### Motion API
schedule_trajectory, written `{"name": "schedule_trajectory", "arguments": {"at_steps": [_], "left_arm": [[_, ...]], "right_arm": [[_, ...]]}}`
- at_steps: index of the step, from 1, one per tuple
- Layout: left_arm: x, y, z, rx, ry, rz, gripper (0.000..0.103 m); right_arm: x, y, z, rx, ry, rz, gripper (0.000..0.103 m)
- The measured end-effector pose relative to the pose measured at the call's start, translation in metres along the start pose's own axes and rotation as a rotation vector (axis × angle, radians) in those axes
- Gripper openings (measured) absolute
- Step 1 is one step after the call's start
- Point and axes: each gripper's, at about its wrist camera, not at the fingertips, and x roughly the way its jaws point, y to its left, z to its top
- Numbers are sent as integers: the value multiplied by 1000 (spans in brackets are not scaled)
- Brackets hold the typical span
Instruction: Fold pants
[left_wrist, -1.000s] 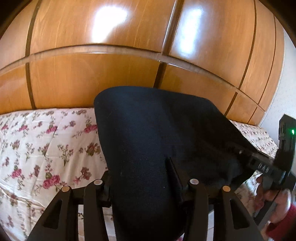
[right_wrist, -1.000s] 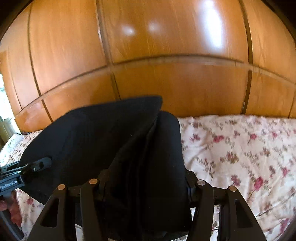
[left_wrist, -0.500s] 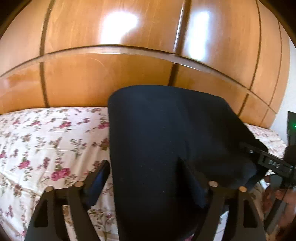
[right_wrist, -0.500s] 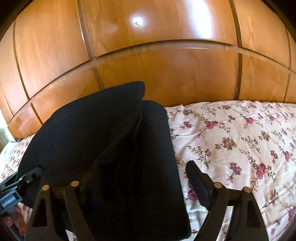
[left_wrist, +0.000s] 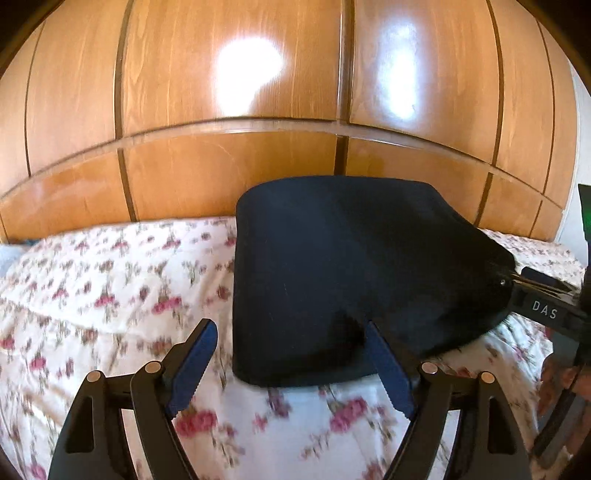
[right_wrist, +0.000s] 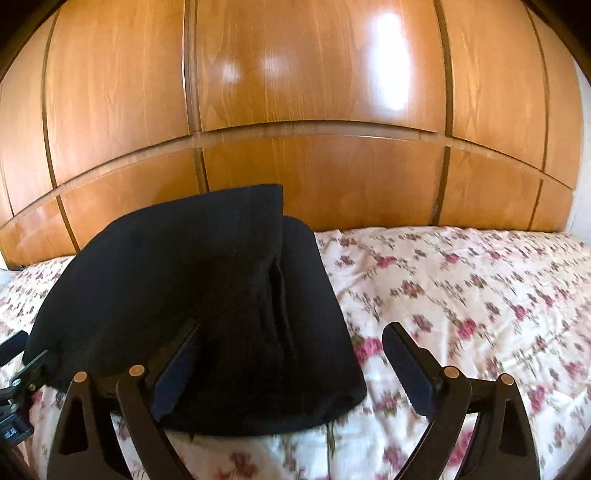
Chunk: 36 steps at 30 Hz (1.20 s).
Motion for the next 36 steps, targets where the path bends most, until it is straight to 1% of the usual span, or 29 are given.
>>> {"name": "schedule_trajectory", "arguments": {"at_steps": [2, 5, 8, 11, 15, 20, 22, 26, 30, 36], "left_arm": [[-7, 1, -7, -13, 28, -5, 83], [-17, 2, -13, -38, 40, 2, 83], [-29, 7, -23, -87, 63, -19, 83], [-37, 11, -35, -134, 100, -8, 83], [-53, 15, -49, -171, 107, 2, 83], [-77, 10, -55, -137, 89, 77, 83], [-89, 7, -56, -125, 76, 88, 83], [-110, 2, -53, -119, 77, 123, 83], [-127, 4, -51, -133, 64, 136, 83], [-148, 2, -52, -112, 65, 151, 83]], "right_arm": [[-10, -1, -5, 14, 11, -1, 97], [-26, -2, -19, 39, 34, 18, 99], [-39, 1, -35, 47, 61, 34, 99], [-56, 7, -47, 38, 60, 46, 99], [-76, 14, -58, 21, 47, 50, 100], [-96, 24, -69, 1, 48, 53, 100], [-107, 28, -73, -10, 47, 53, 101], [-131, 36, -81, -39, 46, 46, 102], [-154, 40, -84, -38, 28, 20, 102], [-170, 32, -81, 23, 33, 47, 102]]}}
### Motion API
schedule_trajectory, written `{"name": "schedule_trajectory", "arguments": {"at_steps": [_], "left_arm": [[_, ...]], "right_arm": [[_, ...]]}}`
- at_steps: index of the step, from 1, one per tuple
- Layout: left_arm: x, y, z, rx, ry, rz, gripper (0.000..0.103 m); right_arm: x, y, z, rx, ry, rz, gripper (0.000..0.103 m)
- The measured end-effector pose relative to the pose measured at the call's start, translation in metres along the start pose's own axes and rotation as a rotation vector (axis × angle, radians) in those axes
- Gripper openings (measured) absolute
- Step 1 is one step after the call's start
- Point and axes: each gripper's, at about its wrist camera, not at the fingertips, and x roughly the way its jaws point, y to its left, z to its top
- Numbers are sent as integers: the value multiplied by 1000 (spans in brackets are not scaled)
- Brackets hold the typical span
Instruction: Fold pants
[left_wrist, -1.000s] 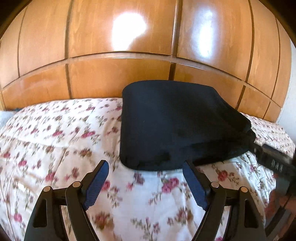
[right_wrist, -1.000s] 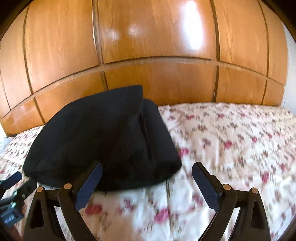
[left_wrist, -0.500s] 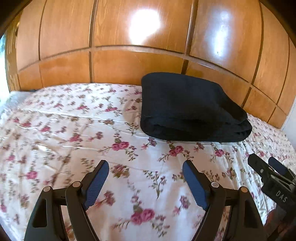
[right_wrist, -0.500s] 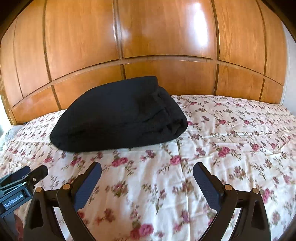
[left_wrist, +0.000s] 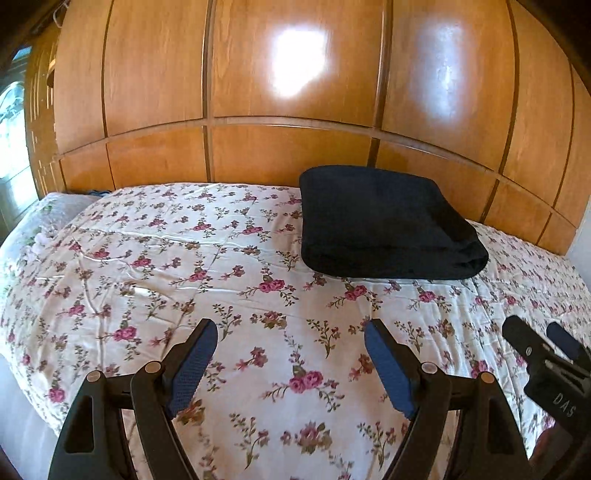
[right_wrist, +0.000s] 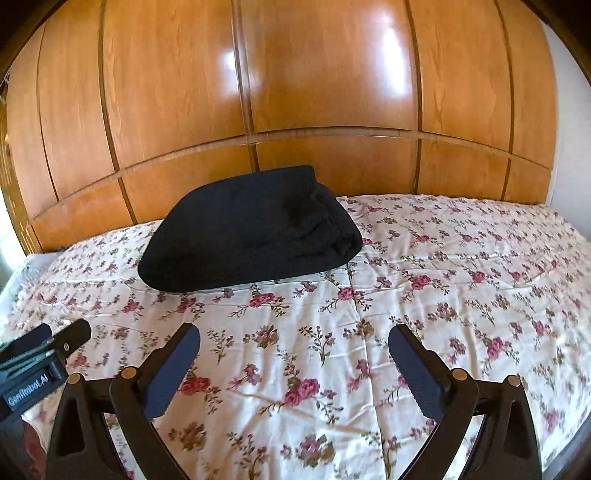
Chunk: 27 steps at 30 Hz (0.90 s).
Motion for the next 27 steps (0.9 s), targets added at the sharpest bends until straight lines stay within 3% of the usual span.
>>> {"name": "schedule_trajectory", "arguments": {"at_steps": [13, 27], "left_arm": [[-25, -6, 3, 44, -9, -18, 83], [-36, -13, 3, 77, -38, -18, 83]], "right_arm": [[-31, 9, 6, -6, -24, -29, 102], [-36, 14, 8, -17, -32, -17, 102]]}}
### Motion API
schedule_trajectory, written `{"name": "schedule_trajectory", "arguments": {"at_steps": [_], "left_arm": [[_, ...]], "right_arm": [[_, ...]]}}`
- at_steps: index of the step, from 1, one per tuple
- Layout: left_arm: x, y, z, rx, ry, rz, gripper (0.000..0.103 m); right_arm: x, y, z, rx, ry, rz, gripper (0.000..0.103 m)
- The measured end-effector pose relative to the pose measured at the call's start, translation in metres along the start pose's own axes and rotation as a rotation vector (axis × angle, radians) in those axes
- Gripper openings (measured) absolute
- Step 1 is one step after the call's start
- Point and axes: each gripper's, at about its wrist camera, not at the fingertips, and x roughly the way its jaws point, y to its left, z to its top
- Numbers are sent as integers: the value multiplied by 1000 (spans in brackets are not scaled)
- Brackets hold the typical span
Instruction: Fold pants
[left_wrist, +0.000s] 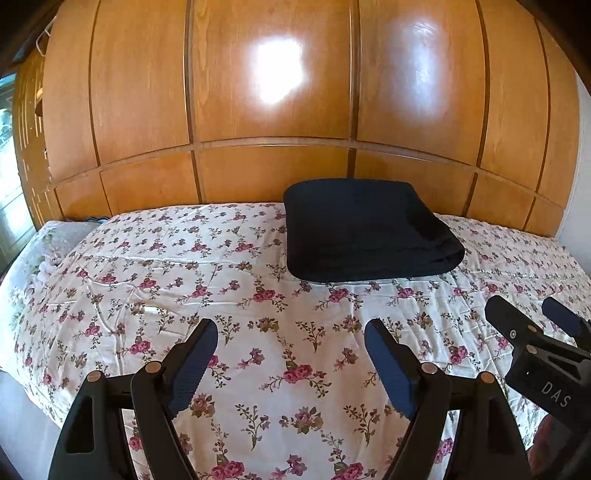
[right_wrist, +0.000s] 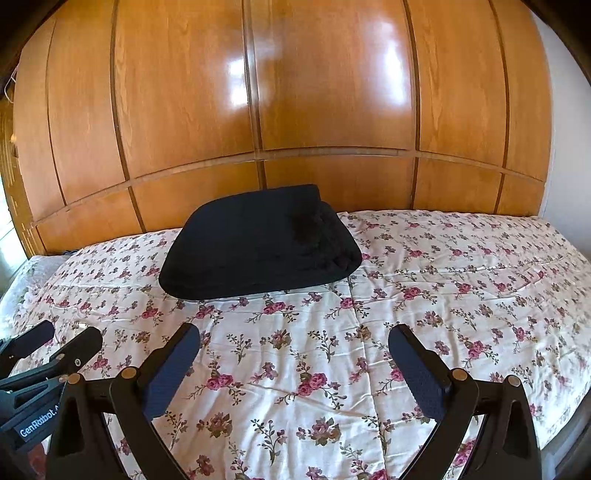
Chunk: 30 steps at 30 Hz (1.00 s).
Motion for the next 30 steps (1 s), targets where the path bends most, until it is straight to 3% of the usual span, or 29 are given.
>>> {"name": "schedule_trajectory", "arguments": {"at_steps": [30], "left_arm": [[7, 3, -4, -4, 28, 4, 83]], "right_arm": [[6, 2, -4, 9, 27, 11, 102]]}}
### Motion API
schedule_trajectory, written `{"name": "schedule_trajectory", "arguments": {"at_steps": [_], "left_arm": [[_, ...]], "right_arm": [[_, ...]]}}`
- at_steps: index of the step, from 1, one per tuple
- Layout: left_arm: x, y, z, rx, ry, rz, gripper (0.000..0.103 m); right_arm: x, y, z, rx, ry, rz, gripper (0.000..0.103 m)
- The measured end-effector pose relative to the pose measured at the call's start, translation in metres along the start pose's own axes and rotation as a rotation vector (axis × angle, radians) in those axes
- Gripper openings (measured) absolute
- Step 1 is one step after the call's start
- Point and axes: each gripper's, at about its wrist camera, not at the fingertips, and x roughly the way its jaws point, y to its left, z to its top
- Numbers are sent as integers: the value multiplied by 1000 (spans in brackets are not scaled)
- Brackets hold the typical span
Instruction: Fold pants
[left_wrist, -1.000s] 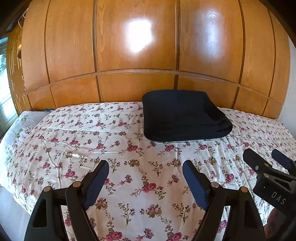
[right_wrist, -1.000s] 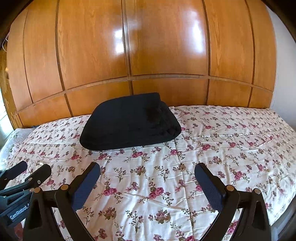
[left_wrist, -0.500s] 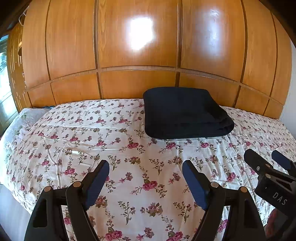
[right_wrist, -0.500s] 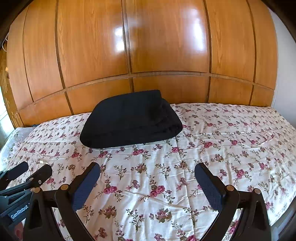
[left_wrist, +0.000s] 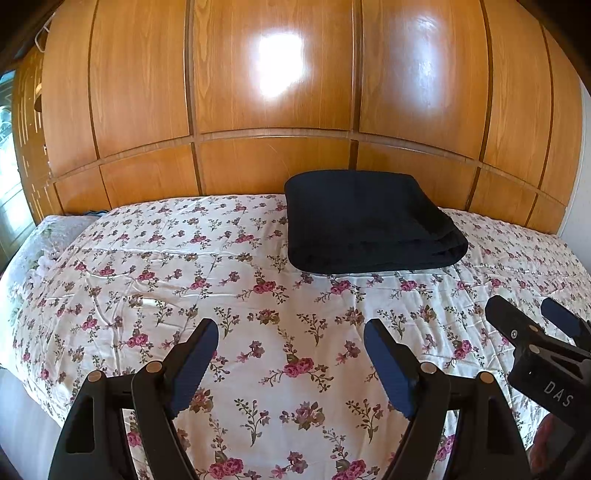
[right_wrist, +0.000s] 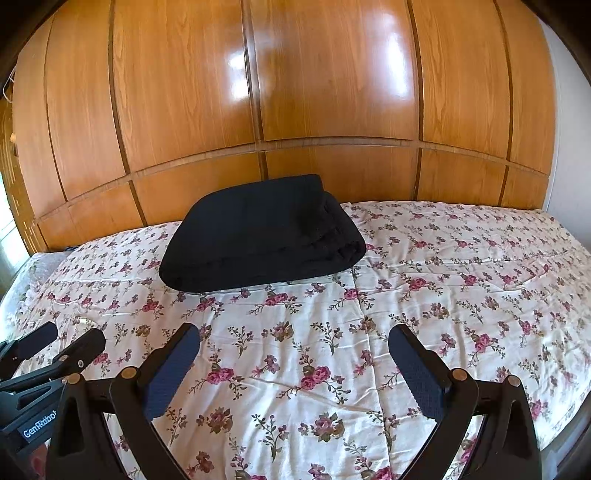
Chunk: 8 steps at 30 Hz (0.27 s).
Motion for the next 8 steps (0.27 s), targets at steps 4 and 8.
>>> {"name": "schedule_trajectory", "arguments": {"at_steps": [4, 8], "left_arm": [[2, 0, -1, -4, 11, -1, 83], [5, 1, -2, -8, 23, 1, 83]], "right_arm": [[1, 0, 0, -2, 2, 2, 102], [3, 0, -1, -1, 10, 2, 102]]}}
